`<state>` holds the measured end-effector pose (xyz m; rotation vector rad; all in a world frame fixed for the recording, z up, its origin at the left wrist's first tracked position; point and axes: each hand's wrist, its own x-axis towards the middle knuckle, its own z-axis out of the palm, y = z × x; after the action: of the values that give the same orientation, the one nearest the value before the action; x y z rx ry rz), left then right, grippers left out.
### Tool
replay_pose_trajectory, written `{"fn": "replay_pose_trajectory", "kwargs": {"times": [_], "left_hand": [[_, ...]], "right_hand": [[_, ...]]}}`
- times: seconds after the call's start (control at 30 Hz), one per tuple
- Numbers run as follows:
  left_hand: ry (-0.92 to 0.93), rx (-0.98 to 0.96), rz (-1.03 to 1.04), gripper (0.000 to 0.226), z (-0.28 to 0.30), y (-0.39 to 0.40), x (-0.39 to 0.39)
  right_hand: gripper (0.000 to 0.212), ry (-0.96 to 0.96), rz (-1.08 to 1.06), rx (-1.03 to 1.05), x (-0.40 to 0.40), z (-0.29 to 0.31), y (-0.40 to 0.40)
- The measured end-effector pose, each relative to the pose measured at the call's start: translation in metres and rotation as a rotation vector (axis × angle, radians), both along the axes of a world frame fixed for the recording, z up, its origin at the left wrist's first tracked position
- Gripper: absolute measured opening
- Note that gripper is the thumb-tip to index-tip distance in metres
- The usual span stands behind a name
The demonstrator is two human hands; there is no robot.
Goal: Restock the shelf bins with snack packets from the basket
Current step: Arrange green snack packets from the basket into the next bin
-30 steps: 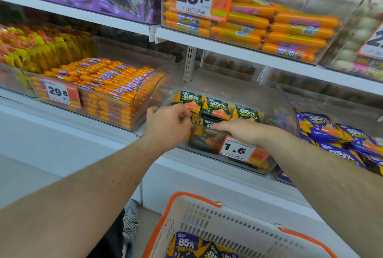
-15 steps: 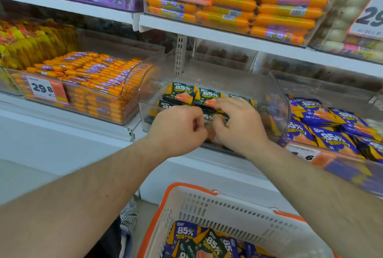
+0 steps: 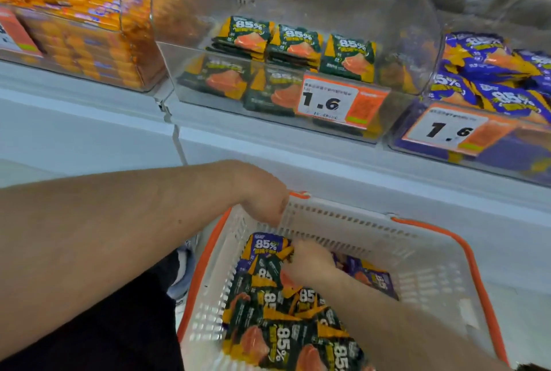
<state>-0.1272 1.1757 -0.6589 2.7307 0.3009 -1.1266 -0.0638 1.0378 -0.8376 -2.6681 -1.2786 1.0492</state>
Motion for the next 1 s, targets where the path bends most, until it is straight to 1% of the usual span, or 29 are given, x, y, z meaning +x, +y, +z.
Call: {"fn": "replay_pose_trajectory", "kwargs": {"times": [0.03,0.07,0.1,0.13,0.17,0.2,0.27,0.37,0.43,0.5,0.57,0.67,0.7,0.77,0.87,0.9,0.93,0.97,1.0], "left_hand": [[0.019,0.004,0.004,0.026,-0.002,0.0,0.002],[0.034,0.011,0.008,0.034,-0.003,0.0,0.004],[0.042,0.013,0.01,0.037,-0.005,0.0,0.005],[0.041,0.016,0.002,0.038,-0.006,-0.001,0.006],[0.043,0.019,-0.002,0.038,-0.007,-0.001,0.007],[0.044,0.019,-0.003,0.038,-0.008,-0.001,0.009],[0.04,0.017,0.003,0.039,-0.007,-0.002,0.01],[0.035,0.012,0.018,0.039,-0.005,-0.002,0.009],[0.034,0.009,0.027,0.039,-0.003,-0.001,0.008],[0.03,-0.004,0.039,0.039,0.0,-0.001,0.006],[0.022,-0.023,0.055,0.038,0.004,0.0,0.005],[-0.019,-0.011,0.085,0.033,0.005,0.004,0.003],[-0.029,0.012,0.088,0.036,0.006,0.006,0.002],[0.01,0.057,0.12,0.043,0.008,0.011,-0.002],[0.079,0.104,0.127,0.06,0.014,0.022,-0.007],[0.062,0.077,0.142,0.065,0.015,0.024,-0.009],[0.038,0.002,0.204,0.074,0.017,0.027,-0.009],[-0.003,-0.132,0.302,0.079,0.02,0.029,-0.009],[-0.051,-0.293,0.405,0.076,0.021,0.031,-0.008]], "right_hand": [[0.034,-0.001,0.0,-0.061,-0.004,-0.013,-0.003],[0.057,-0.021,-0.006,-0.108,-0.008,-0.024,-0.005],[0.079,-0.037,-0.023,-0.151,-0.011,-0.034,-0.008],[0.096,-0.046,-0.039,-0.187,-0.014,-0.042,-0.011],[0.106,-0.05,-0.048,-0.213,-0.017,-0.049,-0.013],[0.109,-0.059,-0.041,-0.231,-0.02,-0.055,-0.015],[0.103,-0.123,0.017,-0.231,-0.026,-0.061,-0.019],[0.082,-0.163,0.088,-0.199,-0.032,-0.061,-0.022],[0.065,-0.145,0.132,-0.189,-0.032,-0.054,-0.022],[0.041,-0.096,0.126,-0.121,-0.03,-0.046,-0.023],[0.03,-0.037,0.08,-0.04,-0.024,-0.033,-0.023],[0.026,0.054,-0.077,0.073,-0.007,-0.008,-0.018],[0.027,0.078,-0.141,0.118,0.002,0.004,-0.015],[0.03,0.14,-0.241,0.211,0.019,0.034,-0.011],[0.037,0.257,-0.403,0.341,0.041,0.087,-0.003],[0.042,0.305,-0.482,0.394,0.045,0.104,-0.001],[0.042,0.38,-0.575,0.457,0.048,0.119,0.0],[0.032,0.484,-0.654,0.521,0.049,0.131,0.0],[0.016,0.606,-0.708,0.597,0.05,0.144,-0.001]]}}
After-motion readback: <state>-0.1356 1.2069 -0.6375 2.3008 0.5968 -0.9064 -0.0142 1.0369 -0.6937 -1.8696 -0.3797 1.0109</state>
